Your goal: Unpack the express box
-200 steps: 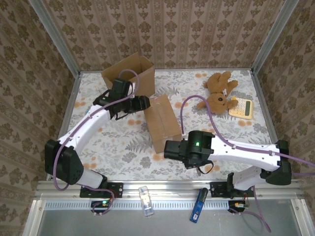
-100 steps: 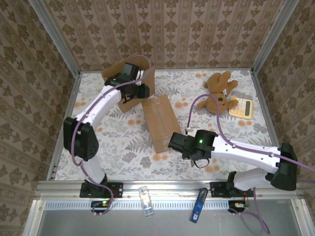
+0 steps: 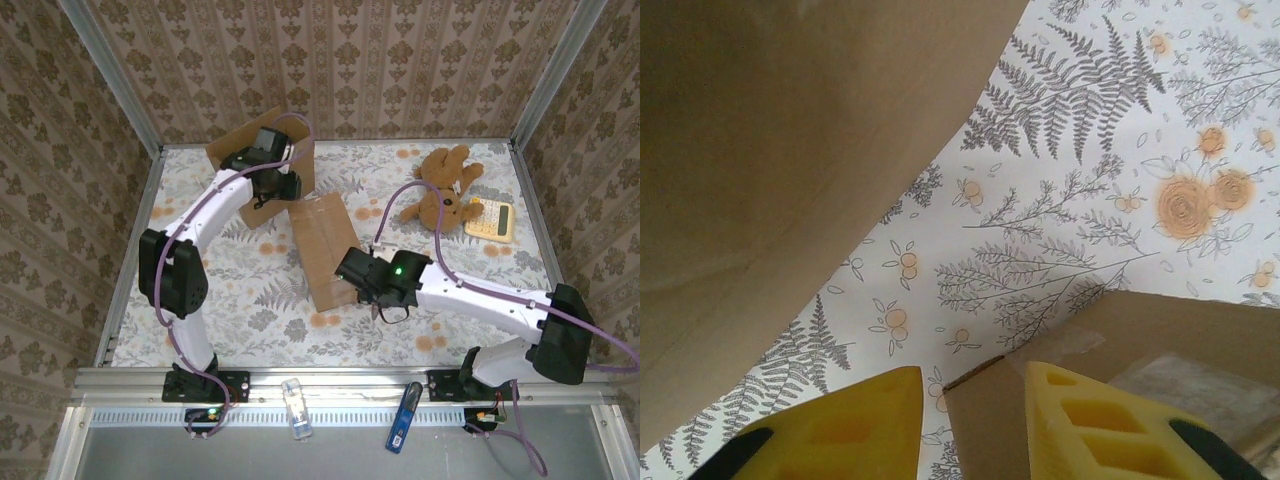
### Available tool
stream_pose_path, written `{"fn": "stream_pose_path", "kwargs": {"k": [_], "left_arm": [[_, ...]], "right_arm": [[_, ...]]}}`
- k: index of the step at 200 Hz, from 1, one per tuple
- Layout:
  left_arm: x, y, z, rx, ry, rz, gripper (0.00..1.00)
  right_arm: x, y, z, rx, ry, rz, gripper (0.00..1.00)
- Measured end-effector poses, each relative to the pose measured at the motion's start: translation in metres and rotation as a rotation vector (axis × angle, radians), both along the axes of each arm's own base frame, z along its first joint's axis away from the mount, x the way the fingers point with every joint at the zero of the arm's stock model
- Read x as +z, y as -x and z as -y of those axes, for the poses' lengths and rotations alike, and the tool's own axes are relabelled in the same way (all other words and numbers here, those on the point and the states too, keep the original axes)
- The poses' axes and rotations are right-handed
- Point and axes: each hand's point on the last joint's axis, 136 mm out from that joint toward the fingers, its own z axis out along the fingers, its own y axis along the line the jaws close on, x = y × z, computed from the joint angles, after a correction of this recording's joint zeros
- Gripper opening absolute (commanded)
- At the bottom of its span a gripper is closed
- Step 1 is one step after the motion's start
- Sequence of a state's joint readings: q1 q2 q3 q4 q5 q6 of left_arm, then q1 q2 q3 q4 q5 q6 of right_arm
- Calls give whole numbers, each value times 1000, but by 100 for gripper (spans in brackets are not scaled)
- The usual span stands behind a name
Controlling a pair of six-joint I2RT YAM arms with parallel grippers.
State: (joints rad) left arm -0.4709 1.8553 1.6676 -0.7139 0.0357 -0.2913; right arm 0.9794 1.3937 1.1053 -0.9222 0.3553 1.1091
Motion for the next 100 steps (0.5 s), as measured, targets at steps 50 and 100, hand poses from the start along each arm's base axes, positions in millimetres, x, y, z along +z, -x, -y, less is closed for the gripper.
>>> {"fn": "stream_pose_path", "kwargs": {"k": [50,100], "left_arm": [[-16,12,-17,31,-47,-8,31],[-14,49,-45,78,-80,-4,32]], "right_arm": [[-7,-20,17,3,49,-30,0],[5,-45,38,-1,66,-22,0]]}}
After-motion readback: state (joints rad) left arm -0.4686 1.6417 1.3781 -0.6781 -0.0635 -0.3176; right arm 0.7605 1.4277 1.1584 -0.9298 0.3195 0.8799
